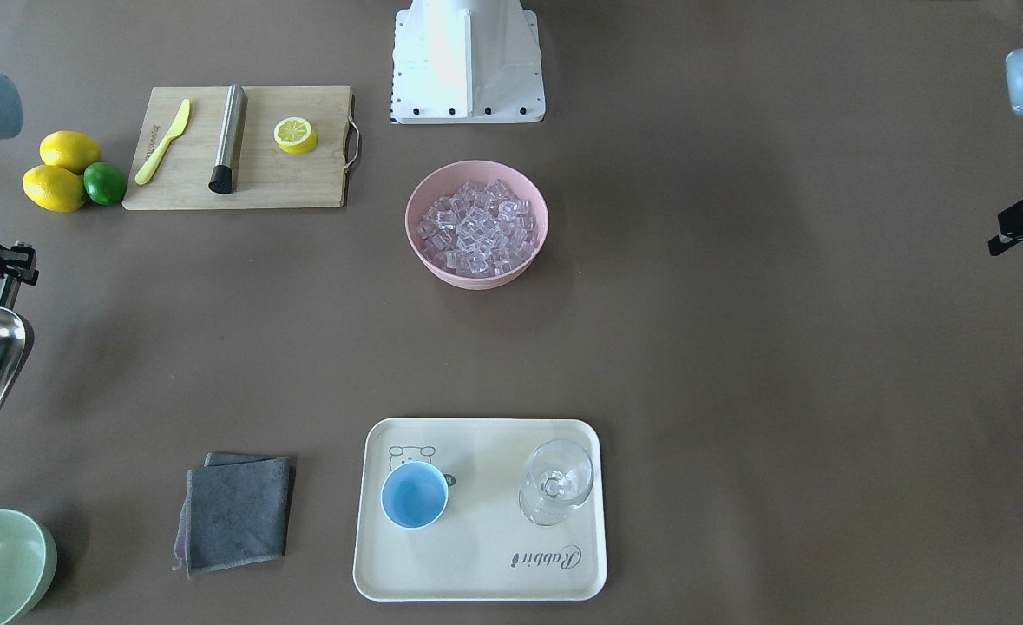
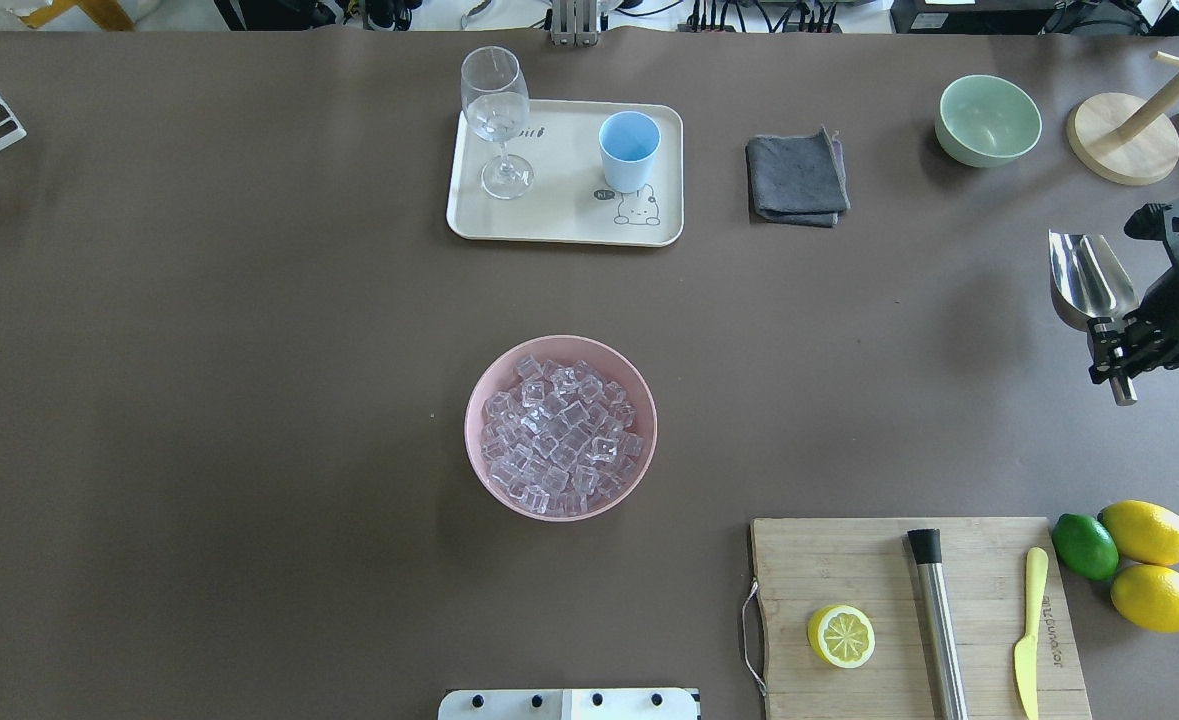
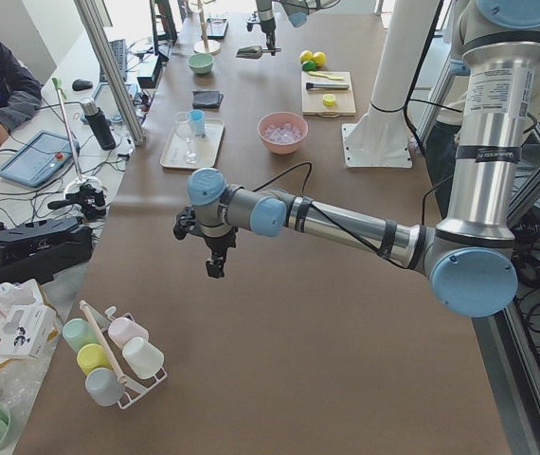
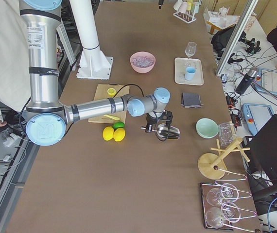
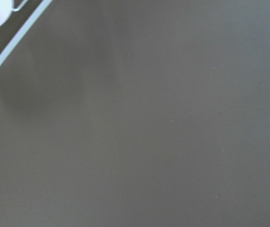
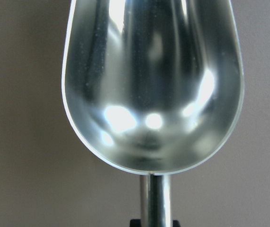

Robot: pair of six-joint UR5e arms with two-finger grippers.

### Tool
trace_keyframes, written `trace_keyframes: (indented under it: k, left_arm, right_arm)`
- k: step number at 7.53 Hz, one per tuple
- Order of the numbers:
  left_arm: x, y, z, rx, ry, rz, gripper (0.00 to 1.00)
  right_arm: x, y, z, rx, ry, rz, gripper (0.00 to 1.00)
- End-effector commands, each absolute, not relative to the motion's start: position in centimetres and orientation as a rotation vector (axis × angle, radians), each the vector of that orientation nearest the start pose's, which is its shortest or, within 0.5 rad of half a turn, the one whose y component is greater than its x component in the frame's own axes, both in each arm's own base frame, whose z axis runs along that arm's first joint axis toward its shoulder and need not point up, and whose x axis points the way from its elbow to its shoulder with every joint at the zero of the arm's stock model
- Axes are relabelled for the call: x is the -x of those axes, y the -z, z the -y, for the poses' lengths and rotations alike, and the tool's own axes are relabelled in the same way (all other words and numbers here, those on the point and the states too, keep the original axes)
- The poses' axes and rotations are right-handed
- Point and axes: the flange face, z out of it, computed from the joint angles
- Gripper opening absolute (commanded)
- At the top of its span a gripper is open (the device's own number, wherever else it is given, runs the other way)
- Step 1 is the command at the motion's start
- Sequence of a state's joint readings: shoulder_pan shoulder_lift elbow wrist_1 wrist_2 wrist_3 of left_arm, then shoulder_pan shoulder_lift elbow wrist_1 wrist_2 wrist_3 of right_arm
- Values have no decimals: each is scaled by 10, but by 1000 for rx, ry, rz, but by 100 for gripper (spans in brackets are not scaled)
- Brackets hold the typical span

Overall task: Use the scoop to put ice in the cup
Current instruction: 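Close the right gripper on the scoop handle and lift it off the stand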

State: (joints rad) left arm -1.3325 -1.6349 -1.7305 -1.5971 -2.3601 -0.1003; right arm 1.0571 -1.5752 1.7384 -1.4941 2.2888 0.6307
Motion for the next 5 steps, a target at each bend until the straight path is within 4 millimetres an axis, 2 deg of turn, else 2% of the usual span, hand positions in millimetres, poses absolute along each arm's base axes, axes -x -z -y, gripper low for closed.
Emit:
trace_keyframes:
  k: [1, 2, 3, 4, 5]
  left_arm:
    - [-149, -484, 539, -148, -407, -844, 98]
    - [-151, -469, 541, -173, -420, -851, 98]
    - [-160, -466, 538, -173, -438, -855, 98]
    - [-182, -464, 535, -158, -476, -858, 98]
    - [-211, -457, 530, -152, -531, -865, 98]
  right_arm:
    - [167, -506, 460, 93, 150, 737, 0]
    - [166, -480, 457, 36, 203, 763, 0]
    - [166, -457, 455, -5, 226, 789, 0]
    - [167, -438, 457, -48, 265, 806, 0]
    - [169, -431, 460, -79, 307, 813, 0]
